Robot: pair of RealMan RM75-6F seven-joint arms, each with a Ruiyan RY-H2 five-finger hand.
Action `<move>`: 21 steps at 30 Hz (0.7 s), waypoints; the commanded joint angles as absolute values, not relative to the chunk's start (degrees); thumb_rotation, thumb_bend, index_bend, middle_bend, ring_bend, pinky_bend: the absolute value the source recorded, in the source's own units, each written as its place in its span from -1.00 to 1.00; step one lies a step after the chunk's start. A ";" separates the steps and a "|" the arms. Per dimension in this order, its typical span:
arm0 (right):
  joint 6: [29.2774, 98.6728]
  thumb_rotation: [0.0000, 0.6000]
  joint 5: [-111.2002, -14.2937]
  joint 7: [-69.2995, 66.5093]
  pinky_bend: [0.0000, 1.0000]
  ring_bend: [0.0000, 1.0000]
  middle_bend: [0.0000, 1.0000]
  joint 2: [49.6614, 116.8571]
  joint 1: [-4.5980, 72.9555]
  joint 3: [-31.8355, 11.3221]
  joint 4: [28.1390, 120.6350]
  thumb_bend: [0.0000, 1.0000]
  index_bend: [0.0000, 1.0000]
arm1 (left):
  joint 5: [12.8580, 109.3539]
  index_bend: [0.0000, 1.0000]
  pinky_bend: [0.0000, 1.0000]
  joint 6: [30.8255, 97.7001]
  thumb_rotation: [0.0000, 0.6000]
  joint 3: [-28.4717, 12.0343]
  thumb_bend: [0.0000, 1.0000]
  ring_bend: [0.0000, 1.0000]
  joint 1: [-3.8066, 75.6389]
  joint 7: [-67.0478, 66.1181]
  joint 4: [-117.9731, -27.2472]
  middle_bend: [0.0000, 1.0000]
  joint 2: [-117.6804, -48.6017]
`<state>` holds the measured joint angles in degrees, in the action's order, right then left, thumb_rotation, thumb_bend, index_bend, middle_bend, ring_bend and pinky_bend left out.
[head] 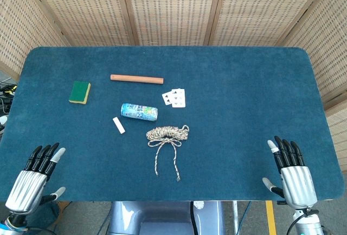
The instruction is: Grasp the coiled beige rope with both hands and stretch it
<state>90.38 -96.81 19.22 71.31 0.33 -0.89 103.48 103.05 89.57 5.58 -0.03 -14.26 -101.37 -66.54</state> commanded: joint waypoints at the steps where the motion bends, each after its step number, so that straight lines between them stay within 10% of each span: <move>1: 89.92 1.00 -96.61 18.78 -1.00 -1.00 -1.00 71.28 0.57 -0.86 103.32 -1.00 -0.91 | 102.97 -1.00 -1.00 89.45 1.00 5.61 -1.00 -1.00 0.02 -14.23 -101.42 -1.00 -66.48; 11: 82.89 1.00 -99.18 19.48 -1.00 -1.00 -1.00 70.08 5.77 -1.28 102.48 -0.95 -0.72 | 102.33 -1.00 -1.00 88.75 1.00 5.36 -1.00 -1.00 0.13 -15.59 -101.71 -1.00 -67.04; 21: 65.38 1.00 -102.65 25.79 -1.00 -1.00 -1.00 66.65 17.76 -2.28 105.69 -0.13 -0.40 | 101.75 -1.00 -1.00 87.91 1.00 5.11 -1.00 -1.00 0.16 -18.42 -102.21 -1.00 -68.12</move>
